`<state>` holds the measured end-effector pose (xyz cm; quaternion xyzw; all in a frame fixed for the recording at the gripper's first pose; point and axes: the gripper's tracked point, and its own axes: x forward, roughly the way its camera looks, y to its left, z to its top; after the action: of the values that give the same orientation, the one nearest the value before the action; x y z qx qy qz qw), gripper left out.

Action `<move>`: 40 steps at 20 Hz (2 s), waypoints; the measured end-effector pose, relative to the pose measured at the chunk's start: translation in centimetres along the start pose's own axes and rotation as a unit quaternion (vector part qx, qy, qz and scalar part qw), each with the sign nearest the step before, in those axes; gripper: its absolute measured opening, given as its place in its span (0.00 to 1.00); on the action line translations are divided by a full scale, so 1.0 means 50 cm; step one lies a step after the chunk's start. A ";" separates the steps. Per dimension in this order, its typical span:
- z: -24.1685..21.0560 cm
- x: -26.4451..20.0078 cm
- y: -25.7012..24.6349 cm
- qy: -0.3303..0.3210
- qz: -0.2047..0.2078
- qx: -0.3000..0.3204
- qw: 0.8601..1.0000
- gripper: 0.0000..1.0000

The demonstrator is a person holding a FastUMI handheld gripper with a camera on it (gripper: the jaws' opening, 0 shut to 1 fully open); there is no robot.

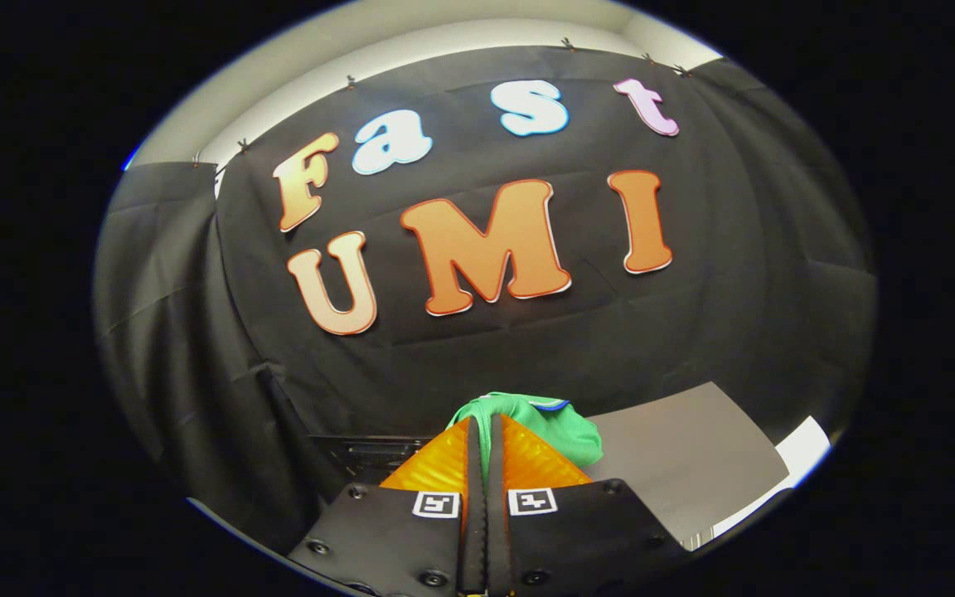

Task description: Put the clothes into the washing machine and then close the washing machine lid.

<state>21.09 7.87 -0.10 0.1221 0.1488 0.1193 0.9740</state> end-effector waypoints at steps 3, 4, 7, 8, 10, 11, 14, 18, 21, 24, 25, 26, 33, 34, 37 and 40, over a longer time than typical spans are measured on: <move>-0.006 0.006 0.100 -0.005 0.021 -0.014 1.000 0.08; -0.014 0.010 0.134 -0.003 0.031 -0.021 0.999 0.08; -0.051 0.038 0.234 0.011 0.065 -0.020 0.998 0.08; -0.066 0.052 0.263 0.017 0.074 -0.020 0.997 0.08; -0.107 0.086 0.314 0.035 0.095 -0.010 0.995 0.08; -0.127 0.105 0.331 0.042 0.100 -0.007 0.994 0.08; -0.209 0.161 0.373 0.073 0.112 0.014 0.991 0.08; -0.343 0.230 0.386 0.123 0.095 0.023 0.988 0.08; -0.451 0.280 0.385 0.167 0.084 0.023 0.982 0.08; -0.535 0.319 0.377 0.202 0.070 0.026 0.977 0.08; -0.565 0.334 0.375 0.212 0.066 0.030 0.975 0.08; -0.597 0.350 0.371 0.224 0.061 0.037 0.972 0.08; -0.818 0.407 0.325 0.318 0.017 0.050 0.947 0.08; -0.852 0.413 0.314 0.332 0.008 0.049 0.942 0.08; -0.930 0.437 0.284 0.360 -0.011 0.039 0.932 0.08; -0.990 0.458 0.261 0.386 -0.028 0.026 0.922 0.08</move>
<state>23.97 36.35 -48.34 0.0880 0.5197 0.1261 0.8404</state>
